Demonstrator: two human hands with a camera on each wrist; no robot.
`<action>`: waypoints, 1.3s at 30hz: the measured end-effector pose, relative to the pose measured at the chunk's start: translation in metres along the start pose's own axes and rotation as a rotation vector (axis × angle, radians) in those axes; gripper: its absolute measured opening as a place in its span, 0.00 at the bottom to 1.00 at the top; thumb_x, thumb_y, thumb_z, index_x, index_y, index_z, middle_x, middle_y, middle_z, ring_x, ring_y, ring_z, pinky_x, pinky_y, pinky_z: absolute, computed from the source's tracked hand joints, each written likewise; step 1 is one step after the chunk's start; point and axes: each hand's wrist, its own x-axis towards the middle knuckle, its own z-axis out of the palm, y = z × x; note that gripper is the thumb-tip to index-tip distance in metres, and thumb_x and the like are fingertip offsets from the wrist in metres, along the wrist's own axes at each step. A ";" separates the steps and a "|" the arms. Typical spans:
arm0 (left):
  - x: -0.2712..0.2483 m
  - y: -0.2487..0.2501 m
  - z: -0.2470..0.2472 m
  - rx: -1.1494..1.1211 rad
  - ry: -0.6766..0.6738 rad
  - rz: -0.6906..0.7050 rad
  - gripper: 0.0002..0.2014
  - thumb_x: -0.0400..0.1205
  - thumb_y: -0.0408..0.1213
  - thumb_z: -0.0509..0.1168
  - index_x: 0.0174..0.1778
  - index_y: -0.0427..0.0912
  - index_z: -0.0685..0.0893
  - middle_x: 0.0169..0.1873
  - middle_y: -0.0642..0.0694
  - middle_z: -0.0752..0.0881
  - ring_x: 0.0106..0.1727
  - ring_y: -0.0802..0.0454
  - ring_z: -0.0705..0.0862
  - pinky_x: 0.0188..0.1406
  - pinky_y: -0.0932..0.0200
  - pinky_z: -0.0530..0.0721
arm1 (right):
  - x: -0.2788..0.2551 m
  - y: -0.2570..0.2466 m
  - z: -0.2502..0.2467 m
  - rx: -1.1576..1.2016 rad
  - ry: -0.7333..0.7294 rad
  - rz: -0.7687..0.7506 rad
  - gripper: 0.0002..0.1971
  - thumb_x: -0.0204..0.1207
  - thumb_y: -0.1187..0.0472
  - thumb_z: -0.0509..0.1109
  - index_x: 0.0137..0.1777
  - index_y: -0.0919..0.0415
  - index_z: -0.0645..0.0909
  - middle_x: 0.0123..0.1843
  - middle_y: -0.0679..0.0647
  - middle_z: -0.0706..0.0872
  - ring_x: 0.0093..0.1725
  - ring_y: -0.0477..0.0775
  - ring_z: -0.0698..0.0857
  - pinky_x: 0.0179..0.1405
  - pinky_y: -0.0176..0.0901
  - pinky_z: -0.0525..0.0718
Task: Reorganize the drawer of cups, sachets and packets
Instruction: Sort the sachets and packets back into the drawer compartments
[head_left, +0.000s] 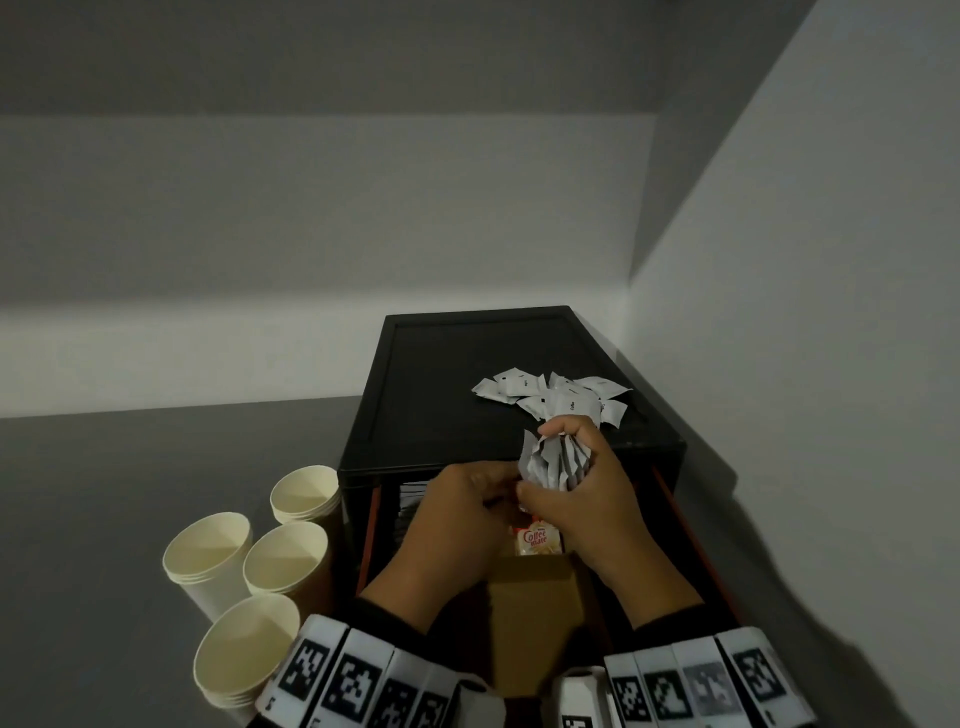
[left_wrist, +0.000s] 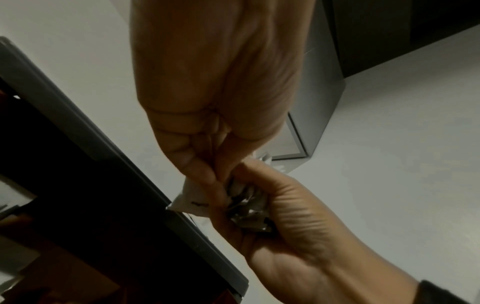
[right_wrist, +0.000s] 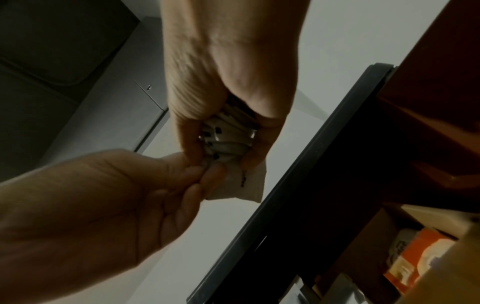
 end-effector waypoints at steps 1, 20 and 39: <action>0.001 -0.002 -0.001 -0.097 0.067 -0.048 0.13 0.80 0.24 0.65 0.55 0.43 0.87 0.39 0.57 0.88 0.40 0.66 0.87 0.40 0.75 0.81 | 0.001 0.000 -0.001 0.040 0.024 -0.008 0.24 0.64 0.77 0.75 0.47 0.48 0.74 0.46 0.47 0.80 0.41 0.38 0.83 0.32 0.25 0.81; 0.002 0.001 -0.012 -1.075 0.377 -0.423 0.06 0.83 0.26 0.60 0.45 0.40 0.81 0.28 0.47 0.82 0.19 0.62 0.77 0.18 0.70 0.76 | 0.005 0.004 -0.014 0.615 -0.044 0.158 0.28 0.60 0.69 0.76 0.59 0.43 0.81 0.50 0.54 0.83 0.45 0.51 0.82 0.37 0.42 0.86; -0.004 0.015 0.013 -0.291 0.162 -0.210 0.07 0.81 0.30 0.65 0.42 0.47 0.83 0.35 0.51 0.86 0.31 0.64 0.82 0.27 0.73 0.76 | 0.002 0.003 -0.001 0.241 -0.045 0.054 0.27 0.68 0.73 0.75 0.56 0.41 0.77 0.61 0.46 0.81 0.61 0.47 0.82 0.53 0.38 0.85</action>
